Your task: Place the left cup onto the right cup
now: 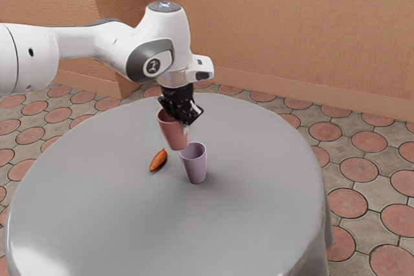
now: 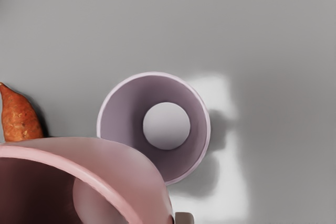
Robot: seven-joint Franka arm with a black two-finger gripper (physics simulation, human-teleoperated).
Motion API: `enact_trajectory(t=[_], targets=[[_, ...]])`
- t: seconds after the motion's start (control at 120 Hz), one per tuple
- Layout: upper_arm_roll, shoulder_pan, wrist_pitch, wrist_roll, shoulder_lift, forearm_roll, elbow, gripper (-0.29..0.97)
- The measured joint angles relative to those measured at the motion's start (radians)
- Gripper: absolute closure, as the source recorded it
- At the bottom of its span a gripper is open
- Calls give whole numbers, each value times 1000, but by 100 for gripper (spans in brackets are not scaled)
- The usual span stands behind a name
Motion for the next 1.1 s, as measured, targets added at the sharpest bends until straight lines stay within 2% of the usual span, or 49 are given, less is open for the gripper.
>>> enact_trajectory(t=[1.1], targets=[[-24, -1, -5, -16, 103, 29, 95, 78]])
